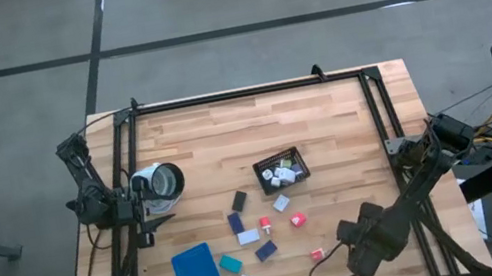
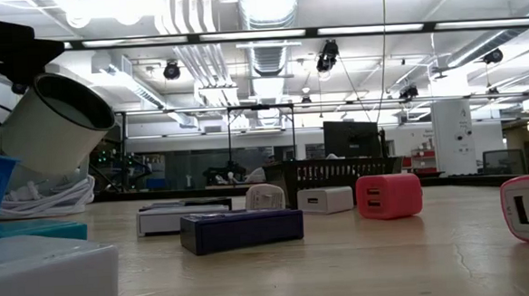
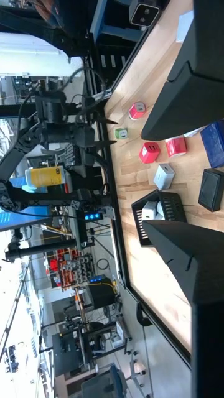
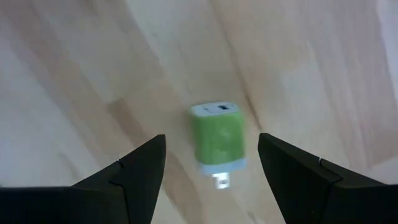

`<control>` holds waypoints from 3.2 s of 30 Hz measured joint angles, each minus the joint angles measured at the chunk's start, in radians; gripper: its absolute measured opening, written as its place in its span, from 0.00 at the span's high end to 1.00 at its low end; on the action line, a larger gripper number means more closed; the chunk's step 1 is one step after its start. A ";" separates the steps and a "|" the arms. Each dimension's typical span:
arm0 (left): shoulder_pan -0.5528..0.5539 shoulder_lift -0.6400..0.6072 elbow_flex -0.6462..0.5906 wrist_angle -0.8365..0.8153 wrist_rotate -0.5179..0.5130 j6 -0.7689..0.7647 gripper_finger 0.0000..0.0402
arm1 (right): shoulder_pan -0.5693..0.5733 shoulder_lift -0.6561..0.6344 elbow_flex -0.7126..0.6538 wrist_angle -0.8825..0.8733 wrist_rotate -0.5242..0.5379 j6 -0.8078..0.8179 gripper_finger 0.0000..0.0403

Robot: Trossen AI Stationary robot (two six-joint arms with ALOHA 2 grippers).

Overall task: Pick & Place Office items
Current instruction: Put the green charger adapter into the black bin

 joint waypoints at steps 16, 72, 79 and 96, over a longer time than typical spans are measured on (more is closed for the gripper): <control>0.000 0.000 0.000 0.000 0.000 0.000 0.44 | -0.001 -0.035 -0.139 0.194 -0.003 0.004 0.41; 0.000 0.000 0.000 0.000 0.000 0.000 0.44 | -0.072 -0.324 -0.158 0.008 0.823 -0.083 0.66; 0.000 0.000 0.000 0.000 0.000 0.000 0.44 | -0.198 -0.415 -0.278 0.265 0.819 -0.383 0.66; 0.000 0.000 0.000 0.000 0.000 0.000 0.44 | -0.569 -0.496 -0.586 1.050 0.517 -0.952 0.64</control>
